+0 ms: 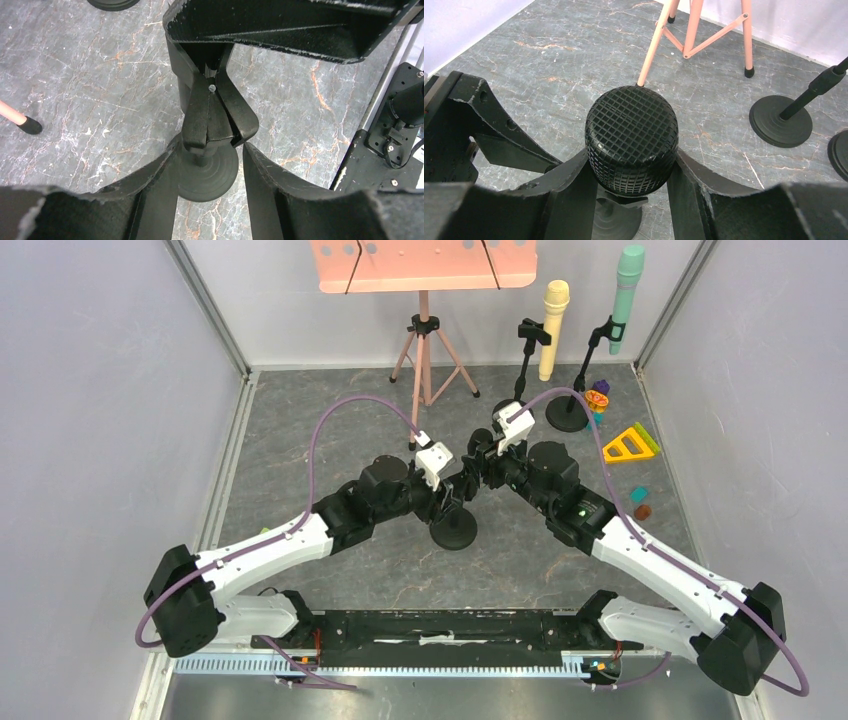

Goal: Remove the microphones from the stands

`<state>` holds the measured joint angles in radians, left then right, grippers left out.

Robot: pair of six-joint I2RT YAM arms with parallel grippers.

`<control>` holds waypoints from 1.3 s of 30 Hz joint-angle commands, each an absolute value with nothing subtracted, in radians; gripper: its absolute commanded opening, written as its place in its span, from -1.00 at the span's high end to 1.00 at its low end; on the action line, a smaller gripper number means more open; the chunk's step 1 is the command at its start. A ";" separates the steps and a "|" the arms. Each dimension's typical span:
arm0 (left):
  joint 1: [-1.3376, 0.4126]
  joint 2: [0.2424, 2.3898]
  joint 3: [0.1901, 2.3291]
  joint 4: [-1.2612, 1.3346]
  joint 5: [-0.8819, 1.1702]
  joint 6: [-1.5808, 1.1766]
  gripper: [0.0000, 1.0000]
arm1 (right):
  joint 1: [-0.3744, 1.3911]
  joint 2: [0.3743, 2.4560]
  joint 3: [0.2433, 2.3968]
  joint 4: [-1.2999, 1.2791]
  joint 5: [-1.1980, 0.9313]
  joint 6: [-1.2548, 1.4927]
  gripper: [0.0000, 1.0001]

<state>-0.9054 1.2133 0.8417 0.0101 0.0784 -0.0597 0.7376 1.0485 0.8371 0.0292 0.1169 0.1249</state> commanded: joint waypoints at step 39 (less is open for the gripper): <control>-0.922 1.184 0.820 0.013 -0.065 -0.104 0.92 | 0.730 1.019 0.846 0.037 0.300 0.094 0.66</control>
